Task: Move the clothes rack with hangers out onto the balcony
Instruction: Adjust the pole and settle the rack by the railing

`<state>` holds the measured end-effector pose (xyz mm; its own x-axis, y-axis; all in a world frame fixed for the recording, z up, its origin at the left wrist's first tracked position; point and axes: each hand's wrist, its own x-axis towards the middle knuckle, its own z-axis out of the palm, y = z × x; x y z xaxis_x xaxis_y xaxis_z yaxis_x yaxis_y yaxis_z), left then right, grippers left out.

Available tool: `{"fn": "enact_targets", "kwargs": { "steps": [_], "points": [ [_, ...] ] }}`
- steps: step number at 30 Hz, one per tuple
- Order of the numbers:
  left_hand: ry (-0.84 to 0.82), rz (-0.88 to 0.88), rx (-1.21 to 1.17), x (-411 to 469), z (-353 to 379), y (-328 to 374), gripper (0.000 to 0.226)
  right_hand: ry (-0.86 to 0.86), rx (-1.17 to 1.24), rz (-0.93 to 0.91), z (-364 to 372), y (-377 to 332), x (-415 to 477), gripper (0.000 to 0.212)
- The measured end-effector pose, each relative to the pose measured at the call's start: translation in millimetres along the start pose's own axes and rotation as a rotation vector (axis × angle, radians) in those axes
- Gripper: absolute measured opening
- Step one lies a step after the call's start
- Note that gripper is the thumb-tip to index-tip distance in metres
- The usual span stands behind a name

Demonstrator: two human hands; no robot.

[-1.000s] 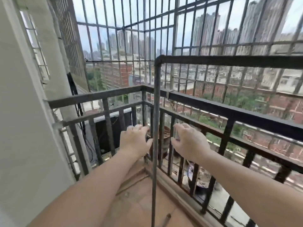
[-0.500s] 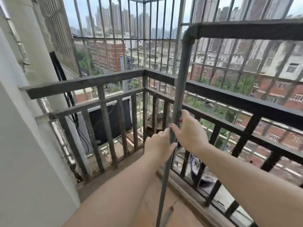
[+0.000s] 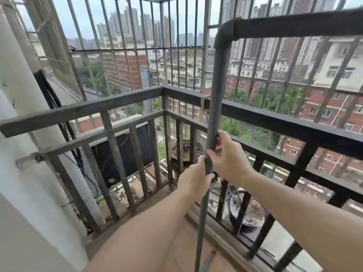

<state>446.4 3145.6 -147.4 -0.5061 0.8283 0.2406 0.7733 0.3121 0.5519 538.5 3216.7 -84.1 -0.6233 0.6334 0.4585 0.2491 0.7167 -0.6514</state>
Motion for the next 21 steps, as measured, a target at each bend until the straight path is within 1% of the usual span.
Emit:
{"fn": "enact_targets", "kwargs": {
  "steps": [6,14,16,19,21],
  "points": [
    [-0.026,0.096,-0.05,53.8,21.6,12.9,0.036,0.066,-0.028,0.071,-17.8,30.4,30.6,0.025],
    [-0.035,0.277,-0.08,111.9,35.5,-0.4,0.039,0.121,-0.045,0.147,-17.9,51.4,67.5,0.028],
    [-0.095,0.314,-0.104,121.7,32.4,-4.8,0.039,0.117,-0.054,0.145,-18.3,53.1,69.7,0.03],
    [-0.244,0.36,-0.167,134.3,25.1,-9.5,0.042,0.11,-0.07,0.127,-19.6,53.1,69.0,0.029],
    [-0.305,0.382,-0.182,138.5,23.5,-10.2,0.037,0.105,-0.06,0.119,-20.1,53.1,67.3,0.028]
  ]
}}
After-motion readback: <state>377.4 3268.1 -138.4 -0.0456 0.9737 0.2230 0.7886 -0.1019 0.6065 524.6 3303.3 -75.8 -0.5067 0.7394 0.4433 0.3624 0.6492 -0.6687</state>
